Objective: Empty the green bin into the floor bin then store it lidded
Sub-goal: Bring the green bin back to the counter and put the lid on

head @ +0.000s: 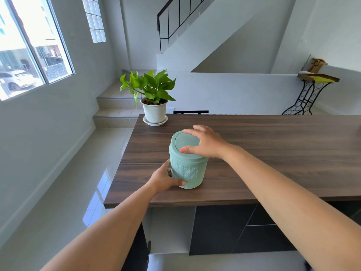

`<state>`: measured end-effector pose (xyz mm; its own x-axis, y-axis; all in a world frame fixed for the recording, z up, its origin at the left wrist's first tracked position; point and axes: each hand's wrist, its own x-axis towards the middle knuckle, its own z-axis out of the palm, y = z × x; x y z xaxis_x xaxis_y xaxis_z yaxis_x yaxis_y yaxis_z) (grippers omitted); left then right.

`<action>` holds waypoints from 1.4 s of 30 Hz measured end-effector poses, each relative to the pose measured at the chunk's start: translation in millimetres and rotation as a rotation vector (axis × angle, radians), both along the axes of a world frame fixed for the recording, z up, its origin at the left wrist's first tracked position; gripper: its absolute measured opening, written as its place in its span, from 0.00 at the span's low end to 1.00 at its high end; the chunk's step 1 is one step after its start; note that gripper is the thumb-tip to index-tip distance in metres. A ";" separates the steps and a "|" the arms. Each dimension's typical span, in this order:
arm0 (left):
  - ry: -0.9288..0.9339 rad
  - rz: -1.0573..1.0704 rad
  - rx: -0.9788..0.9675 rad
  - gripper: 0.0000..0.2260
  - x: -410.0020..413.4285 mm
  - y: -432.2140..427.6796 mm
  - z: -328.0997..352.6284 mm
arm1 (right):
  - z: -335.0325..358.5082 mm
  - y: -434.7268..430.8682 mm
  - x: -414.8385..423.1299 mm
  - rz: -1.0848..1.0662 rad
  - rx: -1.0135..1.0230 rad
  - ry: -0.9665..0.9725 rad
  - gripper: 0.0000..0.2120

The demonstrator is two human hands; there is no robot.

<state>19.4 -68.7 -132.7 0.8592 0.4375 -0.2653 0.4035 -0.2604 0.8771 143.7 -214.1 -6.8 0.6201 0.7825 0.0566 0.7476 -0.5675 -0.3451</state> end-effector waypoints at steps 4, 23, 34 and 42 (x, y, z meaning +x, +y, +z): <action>0.005 -0.004 0.001 0.53 0.1 -0.5 0.2 | 1.5 19.4 4.3 -0.001 -0.151 0.073 0.43; 0.004 -0.035 0.023 0.49 -0.3 1.0 3.3 | -15.4 29.1 3.1 -0.001 -0.138 0.031 0.44; -0.110 0.030 -0.199 0.40 -10.7 7.5 32.6 | -56.9 -50.6 16.7 -0.177 0.479 1.137 0.46; -0.163 0.137 -0.293 0.38 -26.5 -9.7 29.3 | -94.6 -54.1 -6.4 -0.091 0.568 1.131 0.48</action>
<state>-7.1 -78.4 -103.4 0.8392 0.4769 -0.2612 0.2662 0.0585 0.9621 137.3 -268.2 -101.4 0.5919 0.7739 -0.2252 -0.1562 -0.1640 -0.9740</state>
